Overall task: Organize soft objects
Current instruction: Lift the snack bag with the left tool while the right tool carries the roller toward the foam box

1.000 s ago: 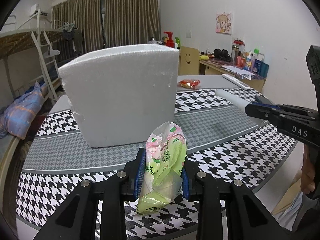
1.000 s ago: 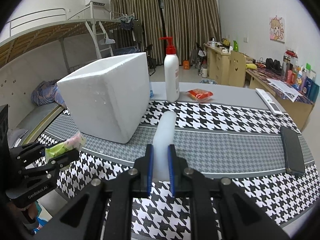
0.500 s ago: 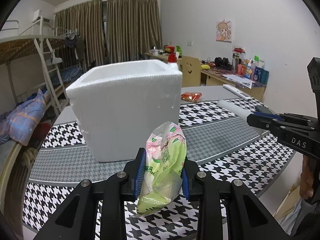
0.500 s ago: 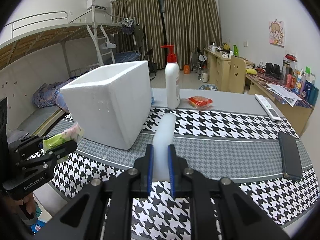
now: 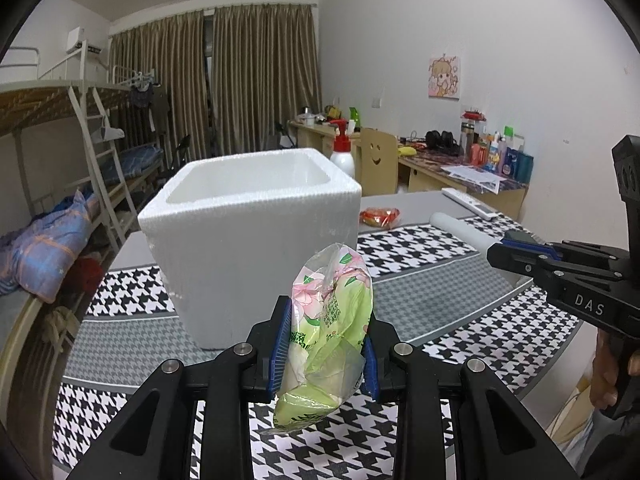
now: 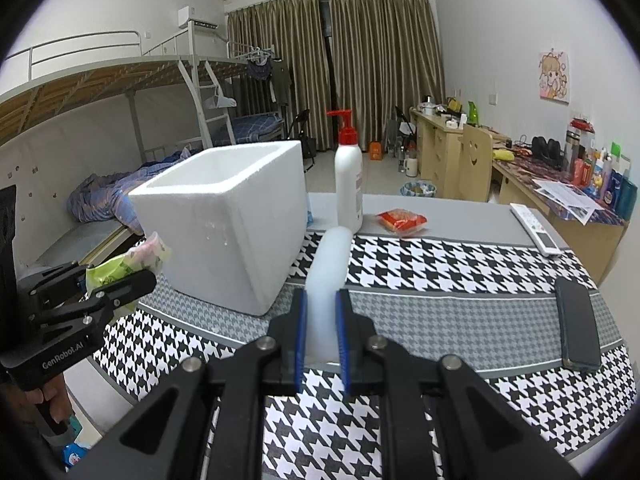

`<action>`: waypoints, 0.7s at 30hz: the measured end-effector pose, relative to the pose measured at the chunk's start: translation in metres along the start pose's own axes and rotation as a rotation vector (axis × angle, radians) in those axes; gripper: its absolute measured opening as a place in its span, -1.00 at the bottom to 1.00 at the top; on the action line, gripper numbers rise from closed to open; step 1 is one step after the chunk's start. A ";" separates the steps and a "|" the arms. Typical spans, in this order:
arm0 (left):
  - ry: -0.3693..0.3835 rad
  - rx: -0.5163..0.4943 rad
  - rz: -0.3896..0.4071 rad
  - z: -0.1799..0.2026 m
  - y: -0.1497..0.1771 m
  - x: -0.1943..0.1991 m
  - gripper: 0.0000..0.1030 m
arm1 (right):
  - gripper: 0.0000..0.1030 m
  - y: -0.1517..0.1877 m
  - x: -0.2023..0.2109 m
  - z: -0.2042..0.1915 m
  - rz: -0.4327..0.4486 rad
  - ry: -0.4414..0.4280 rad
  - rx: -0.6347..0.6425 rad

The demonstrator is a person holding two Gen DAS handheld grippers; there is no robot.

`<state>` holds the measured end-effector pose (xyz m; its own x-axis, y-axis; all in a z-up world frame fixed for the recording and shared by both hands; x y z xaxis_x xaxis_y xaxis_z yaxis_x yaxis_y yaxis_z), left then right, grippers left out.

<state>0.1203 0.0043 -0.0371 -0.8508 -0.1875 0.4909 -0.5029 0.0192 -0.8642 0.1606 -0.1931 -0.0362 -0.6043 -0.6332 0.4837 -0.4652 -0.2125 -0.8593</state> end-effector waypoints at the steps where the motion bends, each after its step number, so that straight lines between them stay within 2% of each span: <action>1: -0.004 0.000 0.005 0.000 -0.002 0.000 -0.36 | -0.66 -0.001 0.000 0.000 0.003 -0.001 0.001; 21: -0.003 0.031 0.094 -0.017 -0.036 0.005 -0.36 | -0.66 -0.022 0.001 -0.004 0.060 -0.023 0.019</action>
<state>0.1312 0.0190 -0.0020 -0.8936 -0.1892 0.4070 -0.4156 0.0064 -0.9095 0.1673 -0.1861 -0.0162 -0.6153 -0.6624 0.4273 -0.4157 -0.1879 -0.8899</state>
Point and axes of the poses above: each gripper's, at about its wrist camera, not at the fingertips, and x roughly against the way its jaws point, z to its right, y to its underside, the point moved 6 cm from there along -x, roughly the way its jaws point, and after that the axes turned 13 degrees about -y, right-handed, at the moved point
